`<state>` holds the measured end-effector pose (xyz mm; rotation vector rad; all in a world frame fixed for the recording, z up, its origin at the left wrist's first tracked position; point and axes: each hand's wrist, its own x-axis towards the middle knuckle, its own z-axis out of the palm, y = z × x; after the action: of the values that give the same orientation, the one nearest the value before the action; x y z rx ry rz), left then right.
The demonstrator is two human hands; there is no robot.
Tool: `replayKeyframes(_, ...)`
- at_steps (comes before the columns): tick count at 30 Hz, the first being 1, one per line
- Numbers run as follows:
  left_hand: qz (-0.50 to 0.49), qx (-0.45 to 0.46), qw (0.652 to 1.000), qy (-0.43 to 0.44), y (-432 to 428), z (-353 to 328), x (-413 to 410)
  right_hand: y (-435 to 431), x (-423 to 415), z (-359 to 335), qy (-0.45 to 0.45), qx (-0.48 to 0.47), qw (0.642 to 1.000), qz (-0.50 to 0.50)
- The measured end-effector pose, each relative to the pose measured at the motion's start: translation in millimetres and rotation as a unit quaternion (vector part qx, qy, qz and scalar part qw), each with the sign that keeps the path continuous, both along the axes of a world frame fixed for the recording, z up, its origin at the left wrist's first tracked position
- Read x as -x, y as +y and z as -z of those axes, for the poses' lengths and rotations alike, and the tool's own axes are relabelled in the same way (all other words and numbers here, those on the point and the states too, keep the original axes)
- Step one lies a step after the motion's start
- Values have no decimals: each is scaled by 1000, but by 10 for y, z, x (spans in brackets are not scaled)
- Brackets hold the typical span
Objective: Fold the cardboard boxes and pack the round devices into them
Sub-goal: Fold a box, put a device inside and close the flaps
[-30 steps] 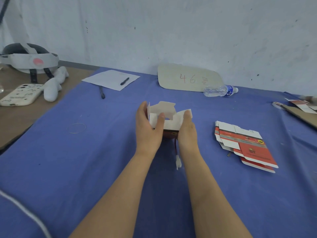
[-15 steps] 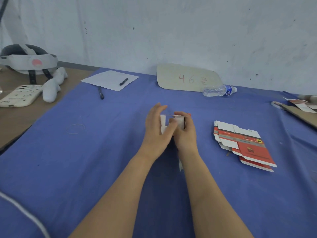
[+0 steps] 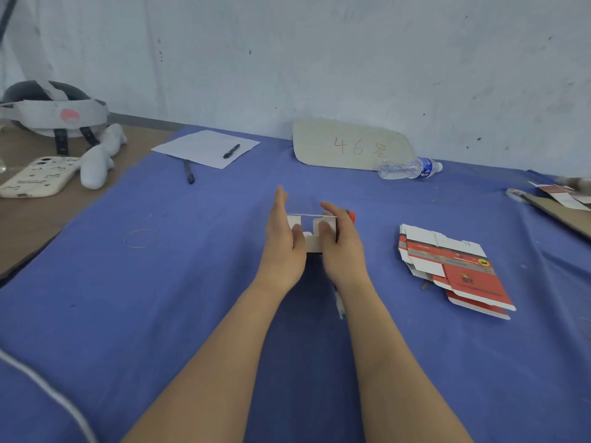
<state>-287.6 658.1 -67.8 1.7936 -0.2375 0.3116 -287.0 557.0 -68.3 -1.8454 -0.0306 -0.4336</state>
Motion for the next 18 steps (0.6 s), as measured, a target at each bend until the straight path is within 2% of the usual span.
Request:
replayKeyframes(3, -6, 17, 1000, 19, 9, -16, -2, -28, 21, -31, -16, -32, 998, -43)
replayKeyframes(6, -6, 41, 999, 17, 44, -41, -7, -62, 51, -93, 18, -97, 983, -155)
replayKeyframes(9, 12, 83, 996, 19, 89, -79, 7, -107, 53, -117, 55, -124, 968, -212)
replayKeyframes(11, 19, 116, 993, 29, 111, -97, 9, -122, 51, -103, 56, -92, 973, -204)
replayKeyframes(14, 25, 179, 982, 52, 135, -131, 20, -112, 62, -93, 23, 11, 989, -144)
replayKeyframes(18, 32, 216, 974, 68, 91, -114, 20, -52, 64, -79, -10, 35, 999, -39)
